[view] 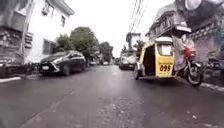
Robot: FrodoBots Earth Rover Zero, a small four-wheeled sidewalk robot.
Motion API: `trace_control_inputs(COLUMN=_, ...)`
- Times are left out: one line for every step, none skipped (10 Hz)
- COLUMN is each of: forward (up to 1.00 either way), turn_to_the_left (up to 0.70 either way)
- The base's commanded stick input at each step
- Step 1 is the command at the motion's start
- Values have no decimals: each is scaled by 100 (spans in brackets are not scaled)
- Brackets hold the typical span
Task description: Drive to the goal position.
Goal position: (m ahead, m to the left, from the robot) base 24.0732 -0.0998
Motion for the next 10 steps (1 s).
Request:
trace_control_inputs(forward=100, turn_to_the_left=0)
trace_control_inputs(forward=100, turn_to_the_left=0)
trace_control_inputs(forward=100, turn_to_the_left=0)
trace_control_inputs(forward=100, turn_to_the_left=0)
trace_control_inputs(forward=100, turn_to_the_left=0)
trace_control_inputs(forward=100, turn_to_the_left=0)
trace_control_inputs(forward=100, turn_to_the_left=0)
trace_control_inputs(forward=100, turn_to_the_left=0)
trace_control_inputs(forward=100, turn_to_the_left=0)
trace_control_inputs(forward=100, turn_to_the_left=0)
